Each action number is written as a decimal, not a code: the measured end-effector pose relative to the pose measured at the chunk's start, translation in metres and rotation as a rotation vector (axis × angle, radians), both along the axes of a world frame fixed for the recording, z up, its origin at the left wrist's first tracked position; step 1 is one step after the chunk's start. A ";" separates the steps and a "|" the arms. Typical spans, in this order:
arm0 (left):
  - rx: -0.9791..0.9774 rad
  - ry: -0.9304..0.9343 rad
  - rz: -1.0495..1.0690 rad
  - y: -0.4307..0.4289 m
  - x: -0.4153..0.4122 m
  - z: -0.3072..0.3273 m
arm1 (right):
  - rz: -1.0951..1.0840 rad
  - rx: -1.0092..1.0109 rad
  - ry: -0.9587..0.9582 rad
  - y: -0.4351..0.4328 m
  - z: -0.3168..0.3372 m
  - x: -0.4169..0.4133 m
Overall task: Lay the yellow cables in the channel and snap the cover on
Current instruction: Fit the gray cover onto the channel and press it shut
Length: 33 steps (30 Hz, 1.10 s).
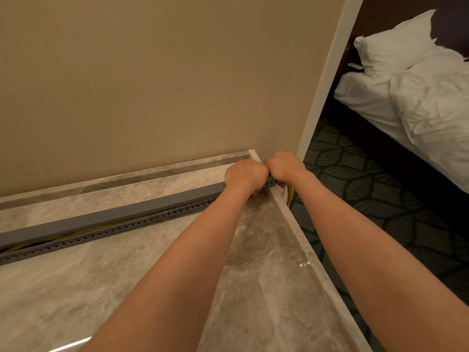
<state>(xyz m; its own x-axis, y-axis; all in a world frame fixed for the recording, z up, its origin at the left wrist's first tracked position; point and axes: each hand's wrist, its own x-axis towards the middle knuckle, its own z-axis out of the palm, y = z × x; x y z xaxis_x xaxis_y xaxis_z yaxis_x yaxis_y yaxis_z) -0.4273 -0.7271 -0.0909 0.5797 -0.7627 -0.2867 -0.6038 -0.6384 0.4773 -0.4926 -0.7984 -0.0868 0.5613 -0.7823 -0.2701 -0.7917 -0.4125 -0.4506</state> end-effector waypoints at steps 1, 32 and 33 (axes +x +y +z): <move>-0.015 -0.005 -0.011 0.001 0.000 0.000 | -0.017 0.002 -0.016 -0.001 -0.001 0.000; -0.031 -0.315 -0.464 0.052 0.026 0.034 | -0.243 0.374 -0.502 0.012 -0.006 -0.018; -0.038 -0.327 -0.461 0.052 0.025 0.034 | -0.224 0.335 -0.524 0.015 -0.007 -0.018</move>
<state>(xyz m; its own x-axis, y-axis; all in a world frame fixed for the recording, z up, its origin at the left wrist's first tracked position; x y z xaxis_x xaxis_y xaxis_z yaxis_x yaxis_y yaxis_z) -0.4023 -0.6748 -0.0574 0.2385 -0.9643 -0.1149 -0.9364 -0.2598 0.2359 -0.5108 -0.7838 -0.0939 0.5182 -0.8165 -0.2547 -0.4832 -0.0337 -0.8749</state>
